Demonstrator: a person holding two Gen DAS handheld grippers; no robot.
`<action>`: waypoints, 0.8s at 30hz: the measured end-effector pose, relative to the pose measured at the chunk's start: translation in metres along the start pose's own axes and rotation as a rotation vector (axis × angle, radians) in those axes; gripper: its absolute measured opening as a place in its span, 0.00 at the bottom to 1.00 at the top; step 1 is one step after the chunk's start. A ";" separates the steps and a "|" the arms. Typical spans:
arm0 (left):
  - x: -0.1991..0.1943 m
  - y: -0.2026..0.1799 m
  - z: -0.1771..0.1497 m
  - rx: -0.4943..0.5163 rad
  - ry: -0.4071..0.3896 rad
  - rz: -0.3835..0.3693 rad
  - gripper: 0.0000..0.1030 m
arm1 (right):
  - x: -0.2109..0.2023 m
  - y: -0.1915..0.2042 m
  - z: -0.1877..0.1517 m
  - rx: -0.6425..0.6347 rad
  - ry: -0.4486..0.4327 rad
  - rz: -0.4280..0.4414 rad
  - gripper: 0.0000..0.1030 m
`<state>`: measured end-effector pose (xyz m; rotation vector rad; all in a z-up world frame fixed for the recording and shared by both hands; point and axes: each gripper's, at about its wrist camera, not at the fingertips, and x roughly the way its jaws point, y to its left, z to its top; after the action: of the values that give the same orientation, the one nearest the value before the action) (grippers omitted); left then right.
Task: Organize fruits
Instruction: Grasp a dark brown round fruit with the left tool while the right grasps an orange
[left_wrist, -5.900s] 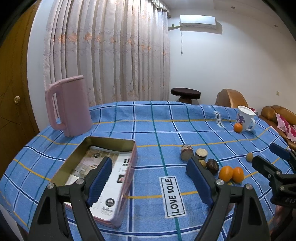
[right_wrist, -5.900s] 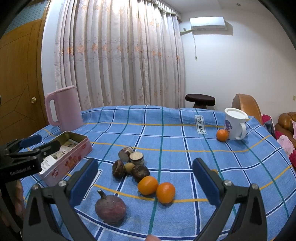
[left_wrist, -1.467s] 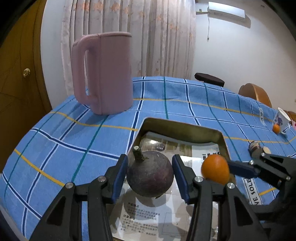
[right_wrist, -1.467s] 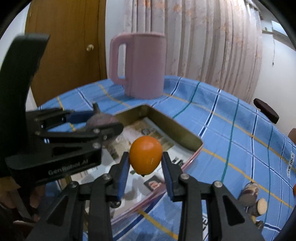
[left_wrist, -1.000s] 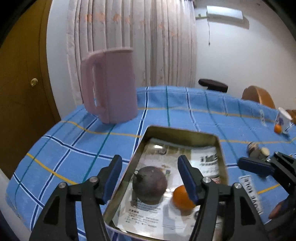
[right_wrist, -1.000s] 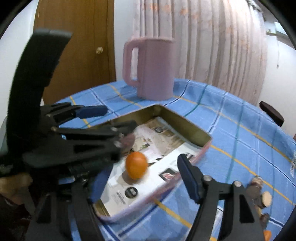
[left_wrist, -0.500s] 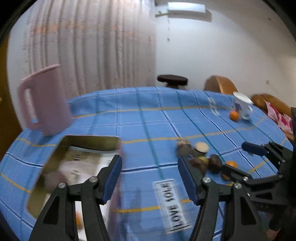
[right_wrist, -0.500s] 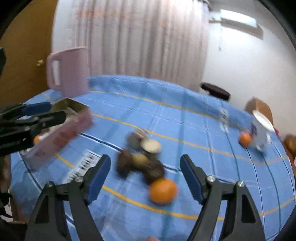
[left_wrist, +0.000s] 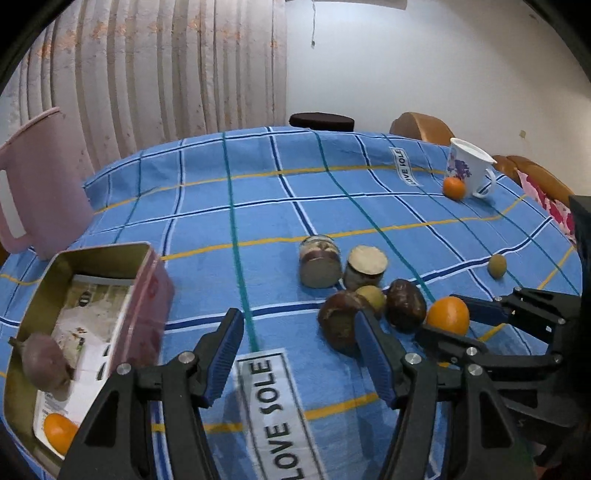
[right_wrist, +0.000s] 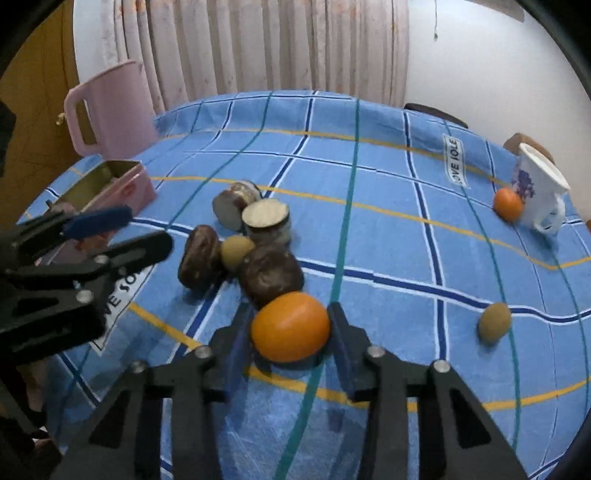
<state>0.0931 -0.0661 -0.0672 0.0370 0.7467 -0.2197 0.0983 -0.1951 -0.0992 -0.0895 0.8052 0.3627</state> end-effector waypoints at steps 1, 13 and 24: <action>0.001 -0.003 0.001 0.005 0.004 -0.012 0.62 | -0.002 -0.001 -0.001 0.006 -0.011 -0.002 0.41; 0.030 -0.013 0.004 0.009 0.092 -0.113 0.62 | -0.011 -0.008 0.000 0.061 -0.051 -0.046 0.41; 0.014 -0.007 -0.001 -0.007 0.033 -0.130 0.43 | -0.019 -0.006 -0.002 0.055 -0.097 -0.046 0.41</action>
<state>0.1011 -0.0760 -0.0775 -0.0148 0.7838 -0.3405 0.0870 -0.2061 -0.0876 -0.0387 0.7158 0.2989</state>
